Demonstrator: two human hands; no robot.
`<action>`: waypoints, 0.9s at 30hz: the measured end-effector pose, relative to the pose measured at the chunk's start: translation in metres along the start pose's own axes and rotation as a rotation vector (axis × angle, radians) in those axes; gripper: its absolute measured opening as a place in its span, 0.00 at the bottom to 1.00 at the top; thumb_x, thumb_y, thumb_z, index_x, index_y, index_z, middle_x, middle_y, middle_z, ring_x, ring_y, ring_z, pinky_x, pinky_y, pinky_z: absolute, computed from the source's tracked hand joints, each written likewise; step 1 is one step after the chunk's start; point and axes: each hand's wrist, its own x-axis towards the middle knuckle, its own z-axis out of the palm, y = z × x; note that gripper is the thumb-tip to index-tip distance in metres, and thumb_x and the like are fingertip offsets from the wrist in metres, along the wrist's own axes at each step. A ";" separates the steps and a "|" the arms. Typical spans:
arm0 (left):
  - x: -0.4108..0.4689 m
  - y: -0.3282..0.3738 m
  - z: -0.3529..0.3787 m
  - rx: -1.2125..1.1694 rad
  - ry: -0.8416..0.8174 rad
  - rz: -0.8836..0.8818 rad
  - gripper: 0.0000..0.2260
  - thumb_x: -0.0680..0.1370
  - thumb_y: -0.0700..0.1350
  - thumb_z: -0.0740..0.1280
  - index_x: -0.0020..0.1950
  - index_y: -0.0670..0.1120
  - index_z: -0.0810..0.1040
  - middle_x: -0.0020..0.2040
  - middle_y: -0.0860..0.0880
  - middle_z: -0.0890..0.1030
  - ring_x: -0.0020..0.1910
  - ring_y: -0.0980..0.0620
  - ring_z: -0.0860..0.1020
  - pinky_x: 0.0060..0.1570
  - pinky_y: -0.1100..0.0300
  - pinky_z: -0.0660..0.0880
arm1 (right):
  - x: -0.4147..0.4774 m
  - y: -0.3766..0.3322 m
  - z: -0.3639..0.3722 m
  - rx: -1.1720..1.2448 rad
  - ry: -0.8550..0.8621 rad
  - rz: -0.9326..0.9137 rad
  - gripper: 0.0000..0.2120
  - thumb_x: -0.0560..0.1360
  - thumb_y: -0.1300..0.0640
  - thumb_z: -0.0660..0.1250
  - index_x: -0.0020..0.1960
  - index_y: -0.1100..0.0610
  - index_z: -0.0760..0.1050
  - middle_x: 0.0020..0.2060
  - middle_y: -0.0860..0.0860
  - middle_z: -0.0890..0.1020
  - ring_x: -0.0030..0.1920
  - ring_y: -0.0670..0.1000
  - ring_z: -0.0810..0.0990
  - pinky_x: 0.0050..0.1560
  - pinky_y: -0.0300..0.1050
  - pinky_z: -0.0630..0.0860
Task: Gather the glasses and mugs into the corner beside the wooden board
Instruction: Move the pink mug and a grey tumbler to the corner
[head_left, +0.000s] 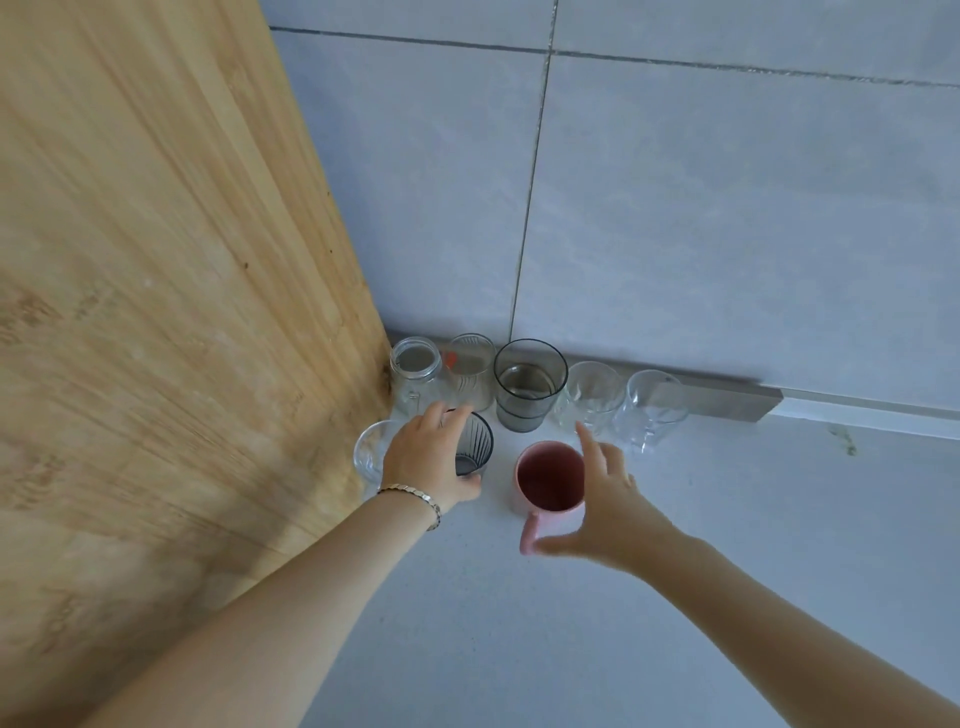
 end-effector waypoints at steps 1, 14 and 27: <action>-0.001 0.000 0.001 -0.003 0.007 0.001 0.36 0.67 0.52 0.72 0.72 0.51 0.63 0.65 0.47 0.70 0.61 0.47 0.73 0.57 0.56 0.71 | -0.001 -0.004 0.005 0.095 0.031 0.090 0.62 0.59 0.40 0.77 0.76 0.49 0.37 0.69 0.53 0.58 0.66 0.58 0.69 0.63 0.52 0.70; -0.001 0.003 0.002 0.014 -0.001 -0.012 0.36 0.68 0.52 0.72 0.73 0.51 0.61 0.67 0.49 0.68 0.64 0.49 0.71 0.58 0.59 0.71 | 0.044 -0.038 0.033 0.182 0.190 0.211 0.49 0.65 0.44 0.74 0.74 0.52 0.48 0.62 0.56 0.65 0.56 0.62 0.78 0.51 0.51 0.76; -0.046 0.075 -0.014 0.267 -0.040 0.183 0.25 0.74 0.47 0.67 0.70 0.43 0.69 0.68 0.41 0.70 0.66 0.38 0.70 0.67 0.48 0.66 | -0.054 0.063 -0.003 -0.005 -0.217 0.163 0.24 0.75 0.48 0.64 0.69 0.53 0.67 0.65 0.51 0.74 0.64 0.51 0.74 0.63 0.45 0.71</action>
